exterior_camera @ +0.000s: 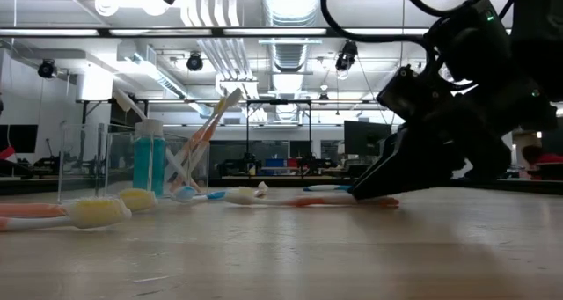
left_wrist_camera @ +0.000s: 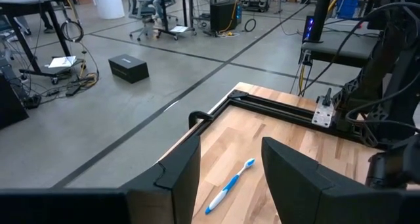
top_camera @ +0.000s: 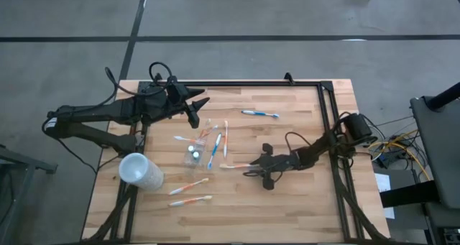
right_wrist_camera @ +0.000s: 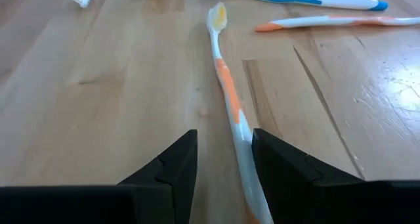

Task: Pick & Place toothbrushing station
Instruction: Put the orange toothbrush into the transparent organizer

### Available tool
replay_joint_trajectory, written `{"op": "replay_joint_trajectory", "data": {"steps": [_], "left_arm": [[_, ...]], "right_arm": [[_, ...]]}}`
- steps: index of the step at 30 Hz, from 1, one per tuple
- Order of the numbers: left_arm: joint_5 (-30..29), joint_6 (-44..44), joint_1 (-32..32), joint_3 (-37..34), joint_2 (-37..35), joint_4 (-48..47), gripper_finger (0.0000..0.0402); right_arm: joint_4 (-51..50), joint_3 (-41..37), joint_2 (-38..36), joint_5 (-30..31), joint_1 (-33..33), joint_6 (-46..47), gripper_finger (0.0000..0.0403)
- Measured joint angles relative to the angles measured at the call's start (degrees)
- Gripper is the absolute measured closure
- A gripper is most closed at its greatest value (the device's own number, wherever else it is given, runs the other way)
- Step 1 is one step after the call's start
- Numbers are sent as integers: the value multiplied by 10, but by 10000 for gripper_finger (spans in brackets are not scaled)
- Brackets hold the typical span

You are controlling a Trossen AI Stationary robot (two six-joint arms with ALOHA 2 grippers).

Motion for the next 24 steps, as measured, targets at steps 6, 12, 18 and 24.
{"op": "replay_joint_trajectory", "data": {"steps": [6,12,18,24], "left_arm": [[0,0,0,0,0,-2,234],[0,0,0,0,0,-3,234],[0,0,0,0,0,-3,234],[0,0,0,0,0,-3,234]], "right_arm": [[-19,-1,0,2,0,4,264],[-22,-1,-1,3,0,5,264],[-53,1,-3,14,0,3,272],[-67,4,-4,14,1,-28,312]]}}
